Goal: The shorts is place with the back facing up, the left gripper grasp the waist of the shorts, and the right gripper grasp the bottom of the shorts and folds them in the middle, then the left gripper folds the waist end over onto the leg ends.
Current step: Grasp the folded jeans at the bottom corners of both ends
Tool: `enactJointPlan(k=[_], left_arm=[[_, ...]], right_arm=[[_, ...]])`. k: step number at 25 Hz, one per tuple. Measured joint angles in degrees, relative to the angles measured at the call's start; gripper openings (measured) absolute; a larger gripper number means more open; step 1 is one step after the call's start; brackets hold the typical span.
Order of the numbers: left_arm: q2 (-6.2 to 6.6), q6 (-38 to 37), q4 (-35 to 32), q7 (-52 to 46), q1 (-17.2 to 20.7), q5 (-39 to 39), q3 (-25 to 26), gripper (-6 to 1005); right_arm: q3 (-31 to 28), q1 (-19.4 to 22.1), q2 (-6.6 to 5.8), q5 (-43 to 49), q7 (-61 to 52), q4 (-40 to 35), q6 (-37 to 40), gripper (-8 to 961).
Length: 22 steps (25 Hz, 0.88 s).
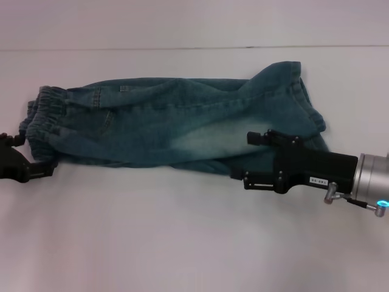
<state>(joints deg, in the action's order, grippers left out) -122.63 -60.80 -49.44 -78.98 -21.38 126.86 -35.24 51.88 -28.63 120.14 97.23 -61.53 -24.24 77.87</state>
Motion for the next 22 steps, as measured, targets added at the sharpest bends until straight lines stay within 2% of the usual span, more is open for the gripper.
enactJointPlan(k=[11,22], left_arm=[[-0.24,-0.34,0.92,4.06,0.20,-1.71,0.40,853],[0.12,-0.64,1.66,5.34,-0.16,-3.25,0.27,328]], right_arm=[[2.28,-0.11,0.09,-0.07,0.71,0.07,-0.12,939],[4.62,-1.34,0.18,-0.26,2.26,0.99,-0.97,936]])
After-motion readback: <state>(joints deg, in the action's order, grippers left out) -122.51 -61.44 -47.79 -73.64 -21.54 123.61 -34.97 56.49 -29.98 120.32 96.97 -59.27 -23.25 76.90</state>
